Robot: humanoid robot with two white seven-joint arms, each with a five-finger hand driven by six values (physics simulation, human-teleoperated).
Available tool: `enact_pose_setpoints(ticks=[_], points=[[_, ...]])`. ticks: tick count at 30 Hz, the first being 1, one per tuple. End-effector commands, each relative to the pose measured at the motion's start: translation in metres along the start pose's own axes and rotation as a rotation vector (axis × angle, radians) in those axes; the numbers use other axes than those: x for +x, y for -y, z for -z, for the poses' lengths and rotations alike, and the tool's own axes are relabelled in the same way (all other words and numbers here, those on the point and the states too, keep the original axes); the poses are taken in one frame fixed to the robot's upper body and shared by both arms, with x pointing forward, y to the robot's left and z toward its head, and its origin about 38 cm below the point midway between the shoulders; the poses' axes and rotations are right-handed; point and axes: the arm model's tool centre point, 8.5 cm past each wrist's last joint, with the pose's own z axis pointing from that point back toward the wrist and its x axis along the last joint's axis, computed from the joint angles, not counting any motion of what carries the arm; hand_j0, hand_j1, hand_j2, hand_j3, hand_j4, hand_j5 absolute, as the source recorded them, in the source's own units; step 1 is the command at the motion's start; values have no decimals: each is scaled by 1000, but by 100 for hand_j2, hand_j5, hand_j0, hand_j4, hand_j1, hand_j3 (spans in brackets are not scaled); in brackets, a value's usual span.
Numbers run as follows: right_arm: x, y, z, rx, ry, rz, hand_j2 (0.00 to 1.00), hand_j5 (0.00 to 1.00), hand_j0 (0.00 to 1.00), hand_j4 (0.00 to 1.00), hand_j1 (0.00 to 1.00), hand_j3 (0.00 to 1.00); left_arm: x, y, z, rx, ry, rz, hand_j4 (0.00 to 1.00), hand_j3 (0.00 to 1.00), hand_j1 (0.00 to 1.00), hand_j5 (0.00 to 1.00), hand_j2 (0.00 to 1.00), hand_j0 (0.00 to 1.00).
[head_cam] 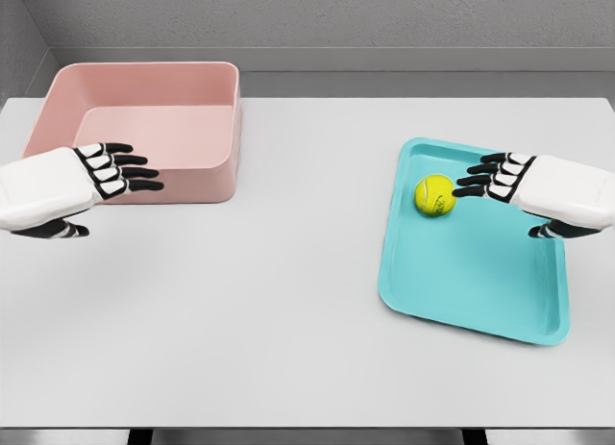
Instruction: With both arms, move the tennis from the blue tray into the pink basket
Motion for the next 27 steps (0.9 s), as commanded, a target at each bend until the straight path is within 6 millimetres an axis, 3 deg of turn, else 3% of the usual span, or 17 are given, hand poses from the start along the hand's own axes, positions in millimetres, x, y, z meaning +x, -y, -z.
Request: enact_pose_setpoints(ticks=[1,6,8,11,13,17,20,27], points=[[0,0,0,-4,0,7,100,100,100,100,100,100,0,0,0,2,1,-6,100,100,100,100,100,100],[1,-1,2,-5,4,6,100,100,100,100,100,100,1,2,1,0,4,-9,100,100,100,100,100,100],[5,1,19,-39,34,-3,100,100,100,100,100,100,1,2,1,0,4,-9,100,100,100,100,100,100],[-4,9,34,-18,16,-100,100,100,100,100,100,100,3,6,4,0,10,-16,100,100,100,100,100,100],[-21,-3,52,75,-16,-60,100,100,100,100,100,100,4,8,5,-4,14,-20,100,100,100,100,100,100],[-27,-6,60,125,-24,-49,100,100,100,100,100,100,5,12,4,-28,16,-27,100,100,100,100,100,100],[-49,-13,73,110,-69,7,100,100,100,100,100,100,4,11,2,-33,11,-25,100,100,100,100,100,100],[-58,-20,86,32,-70,146,100,100,100,100,100,100,4,11,2,-32,11,-26,100,100,100,100,100,100]])
